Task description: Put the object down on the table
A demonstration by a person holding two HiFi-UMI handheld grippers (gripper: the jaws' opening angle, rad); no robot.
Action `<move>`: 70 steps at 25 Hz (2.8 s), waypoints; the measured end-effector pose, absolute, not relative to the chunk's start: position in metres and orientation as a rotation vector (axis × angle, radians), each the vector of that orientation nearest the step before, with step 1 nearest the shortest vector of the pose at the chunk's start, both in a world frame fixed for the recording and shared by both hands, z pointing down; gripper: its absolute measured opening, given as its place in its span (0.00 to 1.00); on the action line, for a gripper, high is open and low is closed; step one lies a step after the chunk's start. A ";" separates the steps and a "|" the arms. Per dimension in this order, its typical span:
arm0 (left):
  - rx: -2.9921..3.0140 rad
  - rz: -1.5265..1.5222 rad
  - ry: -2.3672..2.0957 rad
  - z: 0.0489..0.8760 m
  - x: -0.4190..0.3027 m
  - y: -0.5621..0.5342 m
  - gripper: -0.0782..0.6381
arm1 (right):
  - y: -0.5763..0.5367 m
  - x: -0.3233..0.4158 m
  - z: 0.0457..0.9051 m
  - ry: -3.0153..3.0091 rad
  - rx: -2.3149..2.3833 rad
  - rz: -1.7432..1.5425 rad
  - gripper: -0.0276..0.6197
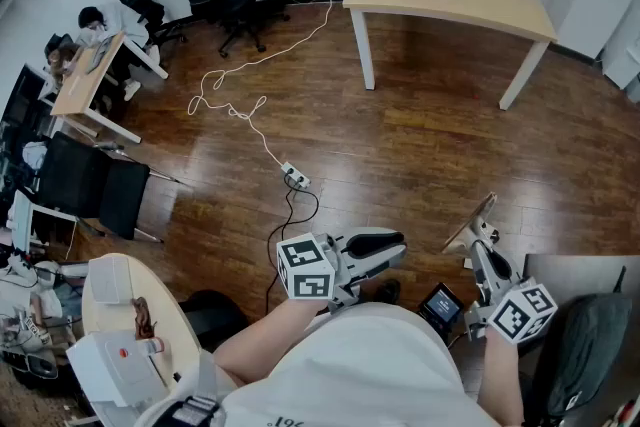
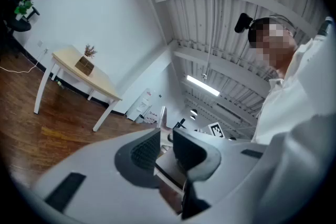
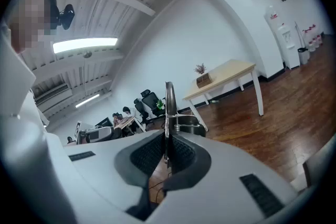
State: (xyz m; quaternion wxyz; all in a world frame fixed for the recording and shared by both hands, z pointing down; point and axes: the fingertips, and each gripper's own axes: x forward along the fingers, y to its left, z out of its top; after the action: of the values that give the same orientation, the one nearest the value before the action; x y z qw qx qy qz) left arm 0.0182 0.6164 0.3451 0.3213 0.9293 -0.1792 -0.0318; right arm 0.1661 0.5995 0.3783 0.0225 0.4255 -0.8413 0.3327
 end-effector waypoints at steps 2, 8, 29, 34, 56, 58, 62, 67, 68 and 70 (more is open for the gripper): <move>2.419 -0.081 -0.488 0.349 0.015 0.612 0.21 | 0.592 0.165 0.379 -2.610 1.312 1.031 0.05; 2.408 -0.086 -0.527 0.352 0.009 0.590 0.21 | 0.572 0.158 0.385 -2.616 1.277 1.044 0.05; 2.431 -0.106 -0.402 0.343 -0.056 0.403 0.21 | 0.396 0.097 0.363 -2.550 1.428 0.994 0.05; 2.428 -0.102 -0.383 0.345 -0.075 0.364 0.21 | 0.355 0.081 0.357 -2.539 1.449 0.970 0.05; 2.404 -0.172 -0.597 0.343 -0.031 0.188 0.21 | 0.161 0.133 0.364 -2.612 1.253 0.982 0.05; 2.395 -0.177 -0.623 0.343 -0.011 0.165 0.21 | 0.137 0.147 0.364 -2.618 1.217 0.986 0.05; 2.389 -0.181 -0.675 0.341 0.012 0.128 0.21 | 0.096 0.168 0.368 -2.625 1.168 0.977 0.05; 2.370 -0.188 -0.678 0.342 0.011 0.094 0.21 | 0.057 0.164 0.371 -2.635 1.135 1.007 0.05; 2.369 -0.191 -0.676 0.342 0.010 0.086 0.21 | 0.049 0.161 0.371 -2.634 1.131 1.007 0.05; 2.369 -0.188 -0.666 0.346 0.005 0.067 0.21 | 0.034 0.155 0.373 -2.631 1.135 1.004 0.05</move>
State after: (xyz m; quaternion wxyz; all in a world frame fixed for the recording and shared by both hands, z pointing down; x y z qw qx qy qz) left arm 0.0047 0.0674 0.3464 0.3304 0.9059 -0.2549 -0.0721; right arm 0.1550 0.0337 0.3728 0.0527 0.3734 -0.8653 0.3303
